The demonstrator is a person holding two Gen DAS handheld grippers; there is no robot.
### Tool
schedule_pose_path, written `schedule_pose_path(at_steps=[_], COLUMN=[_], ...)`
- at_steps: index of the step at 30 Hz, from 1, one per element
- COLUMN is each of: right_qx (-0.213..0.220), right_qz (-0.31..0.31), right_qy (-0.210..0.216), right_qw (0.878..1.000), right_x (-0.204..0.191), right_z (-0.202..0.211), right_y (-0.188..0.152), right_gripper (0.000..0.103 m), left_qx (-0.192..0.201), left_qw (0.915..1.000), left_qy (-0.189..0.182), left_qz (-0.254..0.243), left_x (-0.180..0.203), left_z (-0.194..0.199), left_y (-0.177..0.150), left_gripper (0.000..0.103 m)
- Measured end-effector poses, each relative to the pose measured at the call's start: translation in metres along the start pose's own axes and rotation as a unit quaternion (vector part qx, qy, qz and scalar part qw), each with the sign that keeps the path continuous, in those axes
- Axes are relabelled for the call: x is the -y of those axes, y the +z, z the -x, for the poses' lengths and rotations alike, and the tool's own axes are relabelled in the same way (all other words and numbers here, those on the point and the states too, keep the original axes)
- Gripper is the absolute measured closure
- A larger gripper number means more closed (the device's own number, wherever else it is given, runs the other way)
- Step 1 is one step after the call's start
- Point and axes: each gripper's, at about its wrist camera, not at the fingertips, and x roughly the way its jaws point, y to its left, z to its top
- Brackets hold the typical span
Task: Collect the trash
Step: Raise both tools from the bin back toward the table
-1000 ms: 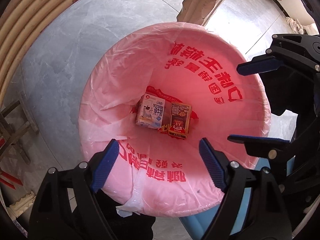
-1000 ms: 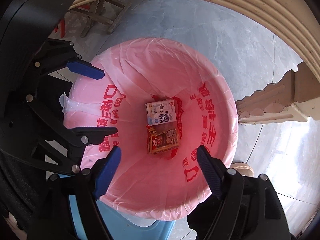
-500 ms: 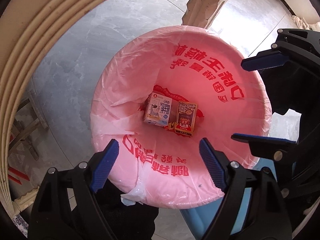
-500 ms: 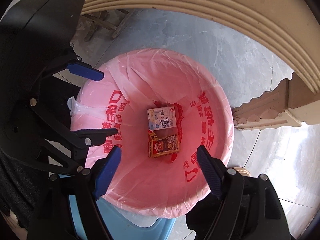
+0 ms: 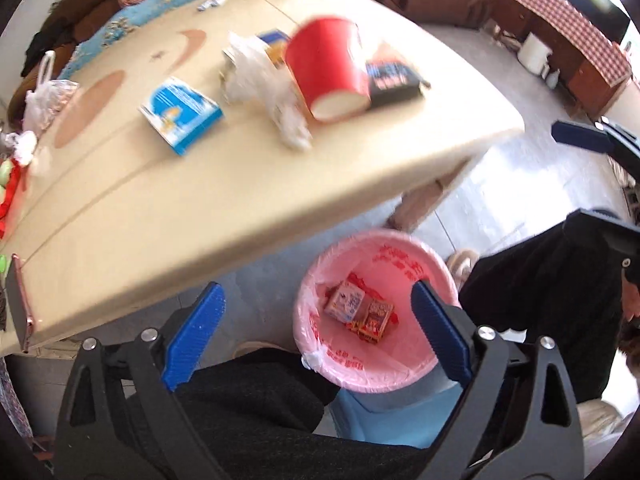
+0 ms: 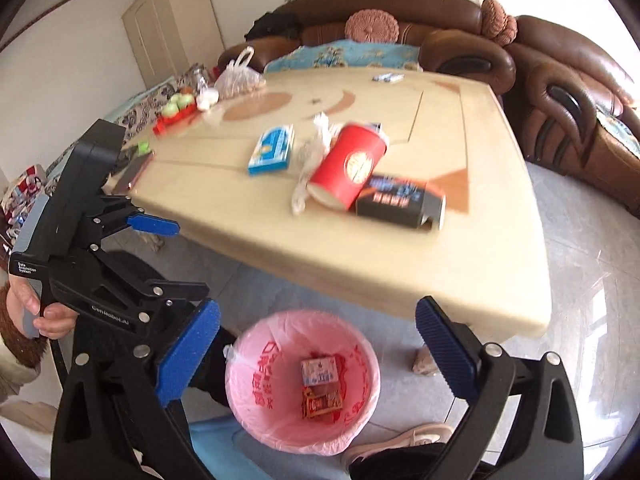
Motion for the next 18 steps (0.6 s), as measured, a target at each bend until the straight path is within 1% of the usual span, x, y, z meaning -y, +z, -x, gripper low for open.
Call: schedule_pose_path(at_steps=[2, 4, 5, 7, 10, 13, 16, 18], right_qx=[0.025, 0.045, 0.052, 0.06, 0.065, 0.07, 0.076, 0.078], right_qz=[-0.002, -0.004, -0.008, -0.022, -0.048, -0.063, -0.07, -0.069], right_qy=[-0.001, 0.001, 0.003, 0.014, 0.029, 0.026, 0.021, 0.021], right_qw=[1.0, 0.999, 0.999, 0.998, 0.996, 0.995, 0.994, 0.994], right_x=[0.004, 0.006, 0.008, 0.01, 0.019, 0.027, 0.033, 0.034], right_z=[0.019, 0.032, 0.037, 0.043, 0.043, 0.041, 0.042, 0.042], right_y=[0.021, 0.041, 0.05, 0.069, 0.092, 0.104, 0.119, 0.125], right_gripper=[0.007, 0.007, 0.007, 0.007, 0.007, 0.007, 0.007, 0.007], left_qx=[0.037, 0.066, 0.074, 0.086, 0.081, 0.069, 0.057, 0.047], left_qw=[0.999, 0.9962, 0.9951, 0.9931, 0.9895, 0.9845, 0.9812, 0.98], left_qy=[0.015, 0.041, 0.043, 0.034, 0.03, 0.019, 0.014, 0.02], left_qz=[0.022, 0.039, 0.049, 0.072, 0.116, 0.16, 0.184, 0.192], left_x=[-0.012, -0.023, -0.028, -0.04, -0.057, -0.074, -0.086, -0.092], left_z=[0.03, 0.052, 0.06, 0.073, 0.08, 0.079, 0.071, 0.063], left_y=[0.02, 0.041, 0.05, 0.068, 0.096, 0.117, 0.126, 0.132], left_gripper=[0.008, 0.006, 0.006, 0.006, 0.006, 0.006, 0.006, 0.006])
